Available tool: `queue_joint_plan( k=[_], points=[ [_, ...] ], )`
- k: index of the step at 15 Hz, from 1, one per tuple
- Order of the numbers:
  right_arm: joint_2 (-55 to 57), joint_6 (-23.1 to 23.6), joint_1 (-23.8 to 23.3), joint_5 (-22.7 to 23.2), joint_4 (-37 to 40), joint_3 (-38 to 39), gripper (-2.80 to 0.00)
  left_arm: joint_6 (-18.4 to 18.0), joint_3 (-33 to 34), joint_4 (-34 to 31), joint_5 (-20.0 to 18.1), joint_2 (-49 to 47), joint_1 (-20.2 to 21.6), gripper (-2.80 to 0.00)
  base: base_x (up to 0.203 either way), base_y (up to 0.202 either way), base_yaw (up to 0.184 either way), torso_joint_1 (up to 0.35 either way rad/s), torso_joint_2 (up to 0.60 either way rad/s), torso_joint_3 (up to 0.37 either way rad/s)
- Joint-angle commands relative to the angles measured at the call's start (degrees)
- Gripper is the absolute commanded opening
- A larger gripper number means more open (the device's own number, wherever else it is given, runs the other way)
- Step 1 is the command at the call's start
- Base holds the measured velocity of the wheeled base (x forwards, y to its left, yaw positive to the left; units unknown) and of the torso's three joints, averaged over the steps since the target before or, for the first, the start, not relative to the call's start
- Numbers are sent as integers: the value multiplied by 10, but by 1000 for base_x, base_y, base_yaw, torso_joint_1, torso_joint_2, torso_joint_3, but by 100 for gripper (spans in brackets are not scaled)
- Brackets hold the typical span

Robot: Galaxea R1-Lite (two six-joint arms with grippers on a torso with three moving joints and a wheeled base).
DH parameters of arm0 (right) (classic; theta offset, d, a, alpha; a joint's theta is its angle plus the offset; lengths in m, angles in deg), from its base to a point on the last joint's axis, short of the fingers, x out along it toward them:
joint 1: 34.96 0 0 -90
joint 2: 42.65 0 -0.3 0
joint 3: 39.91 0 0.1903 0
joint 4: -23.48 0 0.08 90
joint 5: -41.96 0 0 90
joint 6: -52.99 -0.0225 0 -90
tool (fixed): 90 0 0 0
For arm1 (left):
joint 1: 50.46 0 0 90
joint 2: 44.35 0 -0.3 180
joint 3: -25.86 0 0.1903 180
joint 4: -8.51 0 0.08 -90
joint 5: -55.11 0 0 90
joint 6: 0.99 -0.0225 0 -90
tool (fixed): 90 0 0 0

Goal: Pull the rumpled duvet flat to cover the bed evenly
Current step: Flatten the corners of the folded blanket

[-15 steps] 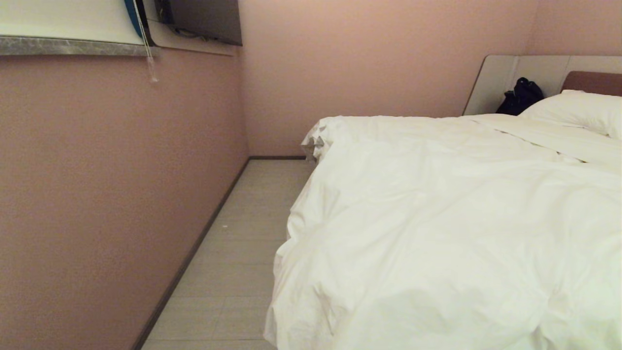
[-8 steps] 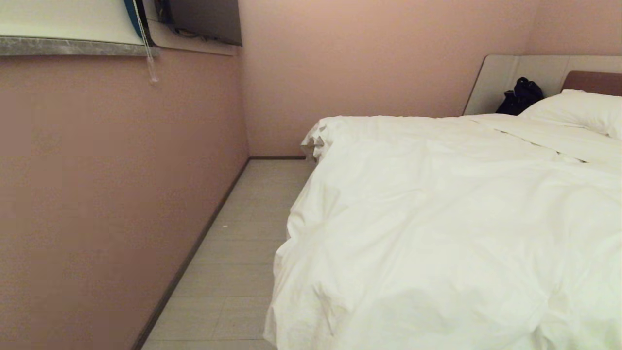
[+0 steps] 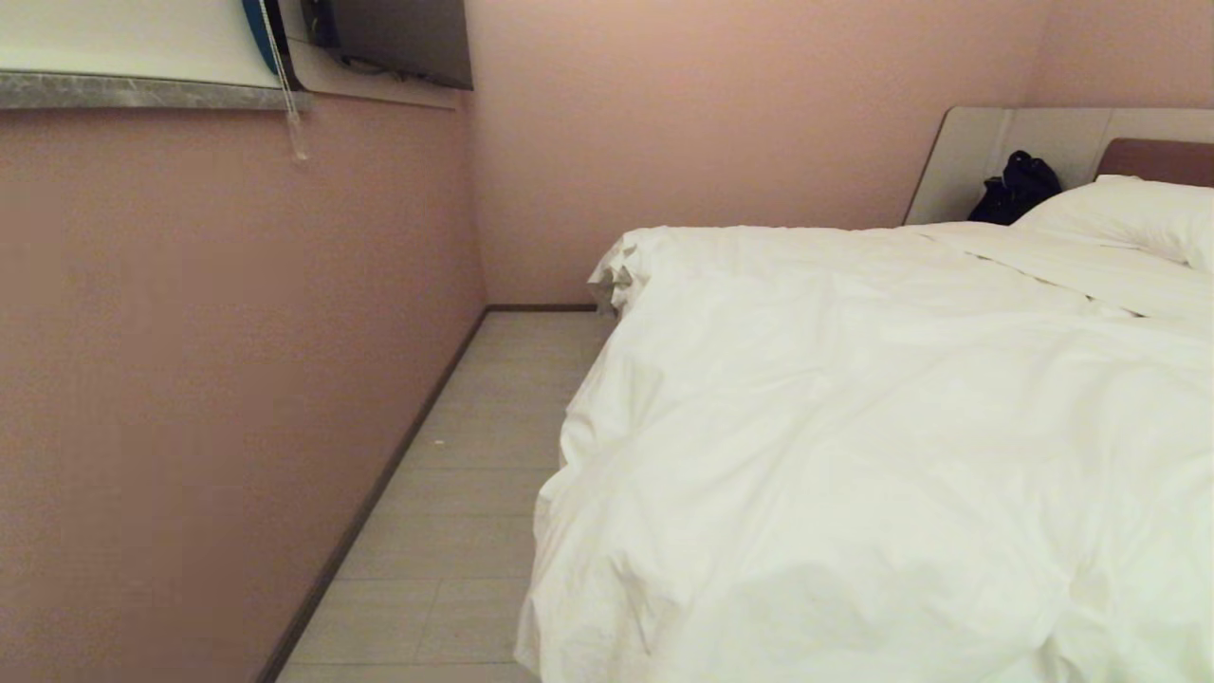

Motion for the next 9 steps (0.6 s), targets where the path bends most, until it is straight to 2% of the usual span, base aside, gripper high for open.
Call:
queue_joint_plan(
  k=[1,4,6,7,9],
  points=[
    [15,-34,-30,32,-1,-45,-280,0,0,0,0,0,0,-280,0,0,0,0,0,0],
    [62,-70,-65,81,0,-120,-280,0,0,0,0,0,0,-280,0,0,0,0,0,0],
    [86,-79,-86,162,6,-158,-280,0,0,0,0,0,0,-280,0,0,0,0,0,0],
    [93,-81,-93,194,21,-182,-280,0,0,0,0,0,0,-280,0,0,0,0,0,0],
    [96,-82,-96,223,99,-234,-280,-1,0,0,0,-1,0,-280,0,0,0,0,0,0]
  ],
)
